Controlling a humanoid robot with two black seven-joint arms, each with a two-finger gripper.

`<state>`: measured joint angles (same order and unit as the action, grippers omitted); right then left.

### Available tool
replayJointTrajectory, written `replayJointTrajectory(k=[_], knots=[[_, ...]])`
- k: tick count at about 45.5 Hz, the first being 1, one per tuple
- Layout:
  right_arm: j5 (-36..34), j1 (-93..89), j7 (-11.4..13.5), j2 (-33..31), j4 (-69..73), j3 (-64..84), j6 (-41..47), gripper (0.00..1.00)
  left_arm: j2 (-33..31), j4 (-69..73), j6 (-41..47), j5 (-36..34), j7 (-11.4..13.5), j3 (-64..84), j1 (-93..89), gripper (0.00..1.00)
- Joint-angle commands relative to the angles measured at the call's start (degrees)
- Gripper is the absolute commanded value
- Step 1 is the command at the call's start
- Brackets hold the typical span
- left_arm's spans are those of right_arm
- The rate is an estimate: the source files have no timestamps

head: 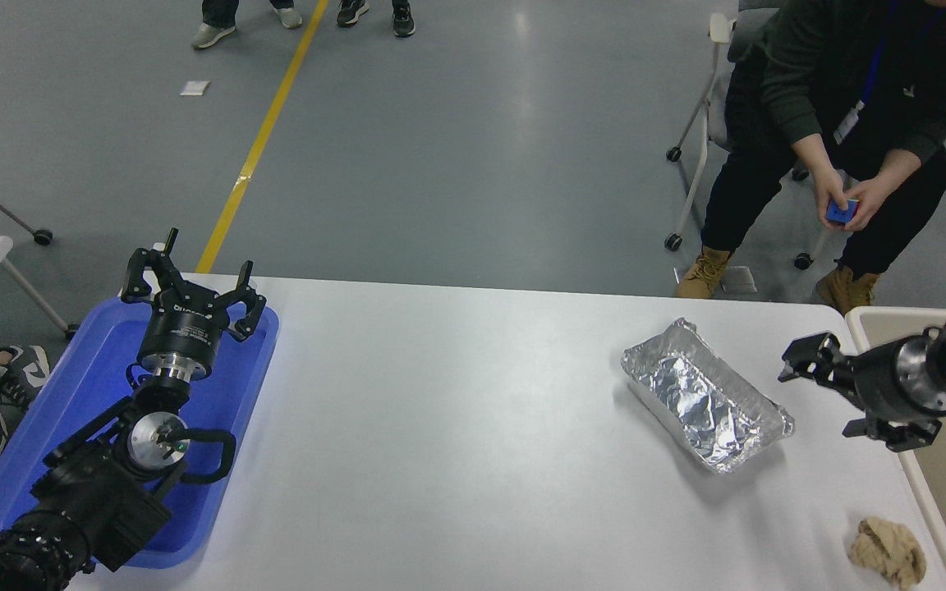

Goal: Pick up foil plate and place in dustbin

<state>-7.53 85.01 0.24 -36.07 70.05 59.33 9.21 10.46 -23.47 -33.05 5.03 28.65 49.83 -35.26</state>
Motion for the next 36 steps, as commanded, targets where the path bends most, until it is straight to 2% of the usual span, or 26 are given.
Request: replayJointTrajectory(k=[1, 14, 32, 36], knots=[[-0.29, -8.89, 0.02, 0.12, -0.18, -6.33, -8.23, 1.00, 0.00, 0.00, 0.00, -0.02, 0.00, 0.00, 0.02, 1.00], [-0.29, -17.06, -0.16, 2.49, -5.45, -13.27, -16.50, 0.98, 0.00, 0.00, 0.00, -0.02, 0.00, 0.00, 0.02, 1.00], [0.77, -21.38, -0.60, 7.24, -9.76, -16.88, -18.70, 0.94, 0.00, 0.00, 0.00, -0.02, 0.00, 0.00, 0.02, 1.00], [0.85, -22.43, -0.68, 8.65, -11.07, -17.50, -19.22, 0.89, 0.00, 0.00, 0.00, -0.02, 0.00, 0.00, 0.02, 1.00]])
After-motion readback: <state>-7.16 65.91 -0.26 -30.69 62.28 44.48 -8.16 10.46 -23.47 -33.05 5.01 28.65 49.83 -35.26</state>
